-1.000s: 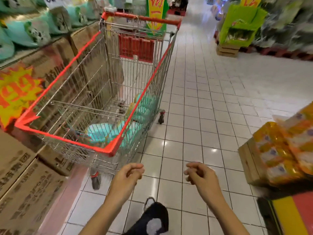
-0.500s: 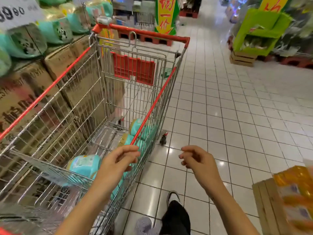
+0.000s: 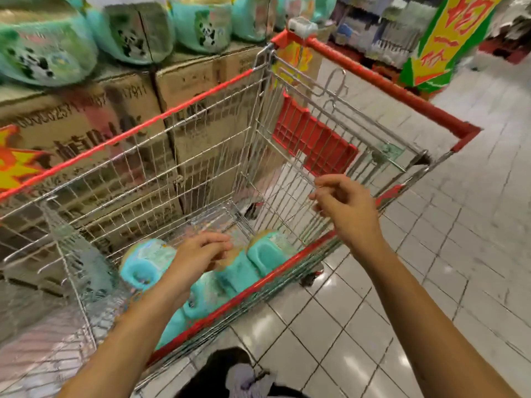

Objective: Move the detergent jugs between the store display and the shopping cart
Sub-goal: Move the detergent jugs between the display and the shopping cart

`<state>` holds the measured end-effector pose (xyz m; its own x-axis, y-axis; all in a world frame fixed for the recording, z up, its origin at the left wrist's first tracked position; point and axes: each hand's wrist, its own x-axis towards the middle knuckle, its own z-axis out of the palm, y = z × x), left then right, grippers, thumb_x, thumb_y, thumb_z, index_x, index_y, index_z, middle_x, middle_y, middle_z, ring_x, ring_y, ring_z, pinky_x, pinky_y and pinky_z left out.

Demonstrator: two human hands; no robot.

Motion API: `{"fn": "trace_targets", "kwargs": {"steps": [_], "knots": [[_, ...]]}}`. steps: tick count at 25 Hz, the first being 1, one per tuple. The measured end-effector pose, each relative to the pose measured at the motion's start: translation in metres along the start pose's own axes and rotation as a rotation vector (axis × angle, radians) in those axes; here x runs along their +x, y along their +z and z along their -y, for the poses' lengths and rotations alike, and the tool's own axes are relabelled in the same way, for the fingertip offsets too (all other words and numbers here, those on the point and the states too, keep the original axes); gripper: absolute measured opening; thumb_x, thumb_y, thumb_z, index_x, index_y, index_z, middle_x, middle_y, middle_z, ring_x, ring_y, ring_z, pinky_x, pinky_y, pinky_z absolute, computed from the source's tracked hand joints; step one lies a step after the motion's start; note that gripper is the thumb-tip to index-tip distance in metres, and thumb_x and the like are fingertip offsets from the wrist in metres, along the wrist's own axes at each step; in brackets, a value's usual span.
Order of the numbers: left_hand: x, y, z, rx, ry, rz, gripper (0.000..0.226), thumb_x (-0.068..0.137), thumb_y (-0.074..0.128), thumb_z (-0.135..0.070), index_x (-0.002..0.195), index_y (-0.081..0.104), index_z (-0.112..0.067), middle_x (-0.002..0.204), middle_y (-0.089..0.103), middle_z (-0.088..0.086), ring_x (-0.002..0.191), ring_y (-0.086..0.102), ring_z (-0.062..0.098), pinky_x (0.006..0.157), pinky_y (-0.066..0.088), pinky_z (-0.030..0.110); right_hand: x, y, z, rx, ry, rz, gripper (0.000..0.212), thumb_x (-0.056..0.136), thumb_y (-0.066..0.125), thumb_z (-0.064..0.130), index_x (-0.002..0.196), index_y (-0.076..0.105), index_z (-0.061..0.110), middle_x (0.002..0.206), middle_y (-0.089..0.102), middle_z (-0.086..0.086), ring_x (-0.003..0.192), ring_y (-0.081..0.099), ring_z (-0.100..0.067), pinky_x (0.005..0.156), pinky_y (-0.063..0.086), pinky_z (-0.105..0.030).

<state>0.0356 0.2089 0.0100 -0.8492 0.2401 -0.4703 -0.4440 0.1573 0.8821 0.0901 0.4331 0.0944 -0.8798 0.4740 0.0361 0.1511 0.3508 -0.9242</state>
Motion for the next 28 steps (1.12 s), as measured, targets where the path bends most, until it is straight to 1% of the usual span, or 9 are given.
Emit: {"fn": "trace_targets", "kwargs": {"steps": [4,8,12,16,19,20,22,25,28], "knots": [[0.066,0.012,0.016,-0.031,-0.105,-0.097,0.017,0.09,0.061,-0.006,0.08,0.066,-0.019,0.075,0.061,0.005,0.068,0.052,0.014,0.057,0.034,0.022,0.111,0.029,-0.04,-0.265,0.13,0.364,0.014,0.093,0.055,0.008,0.105,0.062,0.009,0.091,0.068,-0.017,0.071,0.064,-0.017,0.068,0.052,-0.034],[0.141,0.034,0.039,0.05,-0.204,-0.086,0.032,0.093,0.053,-0.005,0.064,0.05,-0.018,0.062,0.044,0.006,0.051,0.036,0.013,0.046,0.025,0.021,0.188,0.067,-0.095,-0.383,0.348,0.609,0.012,0.097,0.052,0.011,0.089,0.058,0.005,0.089,0.059,-0.018,0.068,0.057,-0.02,0.058,0.042,-0.026],[0.189,0.057,0.08,0.116,-0.374,-0.09,0.029,0.087,0.059,-0.021,0.061,0.047,-0.016,0.057,0.044,0.005,0.048,0.038,0.017,0.042,0.024,0.018,0.224,0.097,-0.156,-0.647,0.431,0.722,0.022,0.094,0.052,0.004,0.107,0.061,-0.011,0.089,0.057,-0.018,0.061,0.052,-0.017,0.056,0.042,-0.027],[0.204,0.075,0.139,0.119,-0.547,-0.08,0.033,0.093,0.051,-0.003,0.064,0.046,-0.018,0.064,0.046,0.004,0.054,0.039,0.013,0.04,0.024,0.018,0.207,0.132,-0.215,-0.883,0.423,1.025,0.029,0.095,0.05,0.01,0.116,0.061,-0.006,0.088,0.059,-0.013,0.072,0.053,-0.021,0.049,0.043,-0.014],[0.202,0.084,0.173,0.045,-0.639,-0.173,0.021,0.091,0.058,-0.003,0.076,0.057,-0.017,0.078,0.061,0.007,0.068,0.057,0.019,0.047,0.038,0.019,0.173,0.154,-0.257,-0.957,0.407,1.332,0.031,0.094,0.053,0.014,0.116,0.061,-0.006,0.114,0.064,-0.023,0.088,0.056,-0.025,0.048,0.033,-0.018],[0.204,0.087,0.183,0.033,-0.639,-0.198,0.013,0.091,0.06,-0.004,0.087,0.063,-0.016,0.09,0.064,0.008,0.081,0.062,0.024,0.059,0.048,0.022,0.163,0.16,-0.268,-0.956,0.402,1.391,0.031,0.094,0.055,0.015,0.117,0.061,-0.004,0.12,0.062,-0.023,0.093,0.055,-0.024,0.05,0.031,-0.021],[0.205,0.091,0.196,0.085,-0.591,-0.174,0.022,0.089,0.062,-0.006,0.109,0.067,-0.014,0.105,0.064,0.004,0.097,0.062,0.023,0.085,0.052,0.032,0.147,0.168,-0.283,-0.836,0.445,1.36,0.029,0.09,0.062,0.012,0.115,0.062,-0.002,0.113,0.064,-0.022,0.095,0.058,-0.027,0.06,0.032,-0.022],[0.204,0.088,0.204,0.083,-0.527,-0.154,0.025,0.089,0.063,-0.004,0.113,0.067,-0.011,0.103,0.062,-0.002,0.094,0.06,0.015,0.088,0.048,0.029,0.126,0.181,-0.297,-0.436,0.732,1.104,0.033,0.082,0.065,-0.012,0.113,0.057,-0.012,0.104,0.065,-0.023,0.09,0.063,-0.031,0.073,0.049,-0.019],[0.204,0.082,0.205,0.055,-0.513,-0.183,0.025,0.089,0.063,0.001,0.112,0.068,-0.005,0.101,0.064,0.001,0.093,0.061,0.018,0.094,0.049,0.035,0.115,0.187,-0.301,-0.238,0.857,0.953,0.045,0.077,0.062,-0.02,0.12,0.052,-0.016,0.107,0.06,-0.019,0.082,0.062,-0.022,0.059,0.051,-0.012]]}}
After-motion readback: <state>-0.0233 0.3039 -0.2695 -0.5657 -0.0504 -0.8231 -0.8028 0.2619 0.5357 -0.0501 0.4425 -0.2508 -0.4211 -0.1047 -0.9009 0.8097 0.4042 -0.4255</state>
